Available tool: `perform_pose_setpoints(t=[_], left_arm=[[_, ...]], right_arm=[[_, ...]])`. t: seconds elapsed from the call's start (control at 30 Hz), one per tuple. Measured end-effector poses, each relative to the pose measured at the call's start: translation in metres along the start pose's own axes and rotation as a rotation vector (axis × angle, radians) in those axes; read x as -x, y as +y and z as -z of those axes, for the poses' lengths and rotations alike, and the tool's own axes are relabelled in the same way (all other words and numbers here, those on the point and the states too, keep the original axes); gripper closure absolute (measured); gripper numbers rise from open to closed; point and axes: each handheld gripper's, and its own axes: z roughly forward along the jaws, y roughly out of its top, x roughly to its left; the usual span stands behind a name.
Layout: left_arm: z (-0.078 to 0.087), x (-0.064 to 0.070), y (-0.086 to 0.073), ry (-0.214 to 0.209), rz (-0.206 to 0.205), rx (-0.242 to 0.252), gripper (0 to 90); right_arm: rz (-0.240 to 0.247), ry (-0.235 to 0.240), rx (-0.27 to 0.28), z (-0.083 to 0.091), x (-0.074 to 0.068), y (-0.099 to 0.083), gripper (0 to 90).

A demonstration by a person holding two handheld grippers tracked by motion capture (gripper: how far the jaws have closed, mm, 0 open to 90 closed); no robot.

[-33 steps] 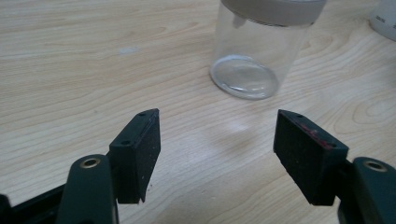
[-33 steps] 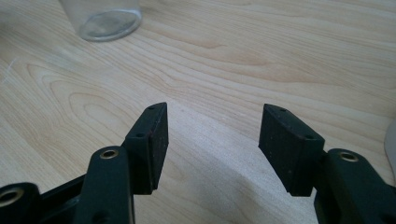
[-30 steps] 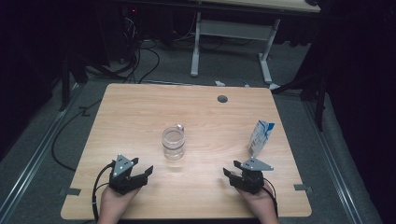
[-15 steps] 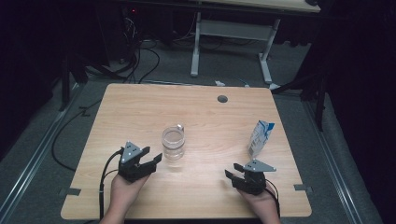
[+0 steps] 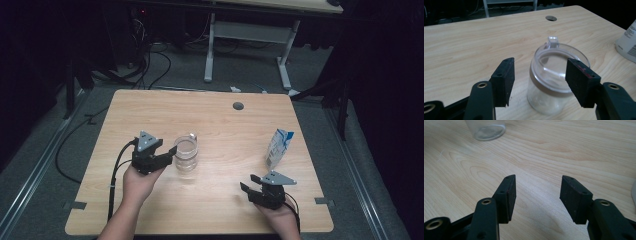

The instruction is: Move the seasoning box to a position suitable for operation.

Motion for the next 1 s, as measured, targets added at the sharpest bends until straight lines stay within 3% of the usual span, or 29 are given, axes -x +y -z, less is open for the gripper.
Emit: perform_pose_setpoints(t=[0.1, 0.33, 0.47, 0.57, 0.73, 0.83, 0.87, 0.97, 1.0], left_arm=[[-0.008, 0.001, 0.014, 0.000, -0.005, -0.005, 41.2], [-0.027, 0.003, 0.029, 0.020, -0.021, -0.026, 41.2], [-0.036, 0.002, 0.034, -0.003, 0.001, -0.022, 43.7], [-0.043, 0.001, 0.037, 0.023, -0.012, -0.036, 42.7], [-0.055, 0.001, 0.041, 0.031, 0.016, -0.066, 44.6], [-0.059, -0.001, 0.042, 0.026, 0.038, -0.066, 54.4], [-0.063, -0.002, 0.041, 0.022, 0.062, -0.064, 65.3], [-0.067, -0.003, 0.040, 0.034, 0.065, -0.081, 89.4], [-0.070, -0.002, 0.039, 0.049, 0.030, -0.093, 89.4]], right_arm=[[0.000, 0.001, -0.001, -0.001, -0.001, 0.000, 46.3], [-0.001, 0.002, 0.001, -0.001, 0.000, 0.000, 46.2], [-0.005, 0.006, 0.000, -0.001, 0.000, -0.001, 46.2], [-0.006, 0.008, 0.000, -0.001, 0.000, -0.001, 46.2], [-0.018, 0.028, 0.008, -0.001, 0.000, 0.000, 46.1], [-0.013, 0.032, 0.010, -0.001, -0.001, 0.000, 46.0], [-0.011, 0.032, 0.007, -0.001, -0.001, 0.000, 46.0], [-0.015, 0.042, 0.000, -0.002, -0.002, 0.000, 46.0], [-0.017, 0.047, -0.002, -0.003, -0.002, 0.000, 46.0]])
